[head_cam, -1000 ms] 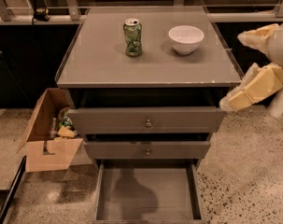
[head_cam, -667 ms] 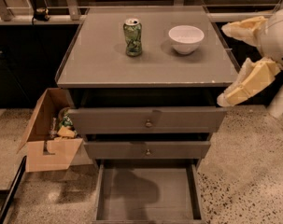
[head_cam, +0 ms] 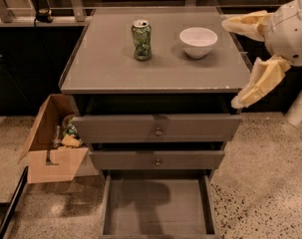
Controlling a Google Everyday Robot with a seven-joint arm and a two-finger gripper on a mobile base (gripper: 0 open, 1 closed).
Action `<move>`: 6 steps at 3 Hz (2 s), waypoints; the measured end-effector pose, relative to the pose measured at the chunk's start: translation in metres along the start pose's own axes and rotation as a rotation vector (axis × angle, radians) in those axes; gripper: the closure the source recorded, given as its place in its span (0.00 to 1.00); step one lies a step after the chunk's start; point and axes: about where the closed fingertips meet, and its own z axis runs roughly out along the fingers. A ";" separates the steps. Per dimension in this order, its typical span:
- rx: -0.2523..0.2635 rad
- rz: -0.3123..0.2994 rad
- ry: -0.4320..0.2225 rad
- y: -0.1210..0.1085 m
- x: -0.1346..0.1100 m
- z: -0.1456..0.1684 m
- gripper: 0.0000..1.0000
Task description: Place green can into bottom drawer
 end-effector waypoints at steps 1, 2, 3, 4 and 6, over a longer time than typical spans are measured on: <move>0.053 0.017 -0.063 -0.006 0.012 0.002 0.00; 0.124 0.070 -0.161 -0.027 0.034 0.011 0.00; 0.183 0.136 -0.222 -0.057 0.054 0.024 0.00; 0.201 0.185 -0.265 -0.083 0.064 0.040 0.00; 0.158 0.261 -0.291 -0.122 0.065 0.079 0.00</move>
Offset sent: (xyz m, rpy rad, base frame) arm 0.0769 -0.0431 -0.0425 0.3657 -0.0674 -0.1460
